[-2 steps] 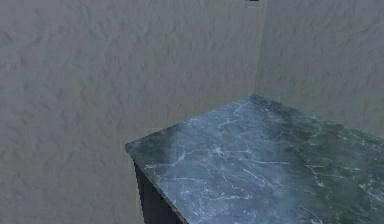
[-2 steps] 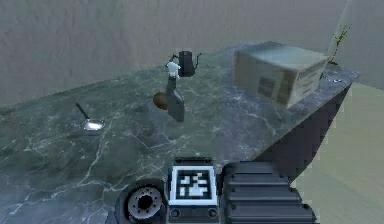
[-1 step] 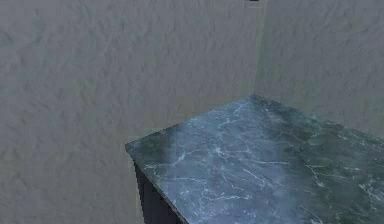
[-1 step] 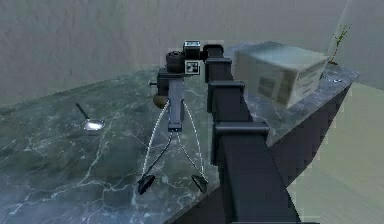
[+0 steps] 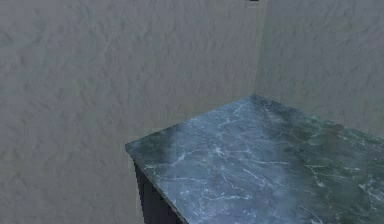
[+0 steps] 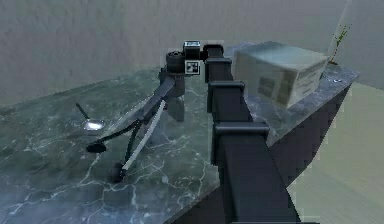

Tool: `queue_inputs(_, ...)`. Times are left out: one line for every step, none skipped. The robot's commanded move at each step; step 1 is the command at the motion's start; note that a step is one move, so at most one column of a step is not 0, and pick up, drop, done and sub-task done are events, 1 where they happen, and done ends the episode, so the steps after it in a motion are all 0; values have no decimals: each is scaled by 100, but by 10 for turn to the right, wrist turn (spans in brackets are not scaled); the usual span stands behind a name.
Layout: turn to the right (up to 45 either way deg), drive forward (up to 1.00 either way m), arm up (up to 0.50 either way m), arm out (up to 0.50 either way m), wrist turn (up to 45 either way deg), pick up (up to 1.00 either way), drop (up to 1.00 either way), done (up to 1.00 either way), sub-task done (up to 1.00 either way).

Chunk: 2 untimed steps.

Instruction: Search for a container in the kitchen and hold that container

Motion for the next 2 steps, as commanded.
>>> queue_inputs(0,0,0,0,450,0,0,0,0)
queue_inputs(0,0,0,0,450,0,0,0,0)
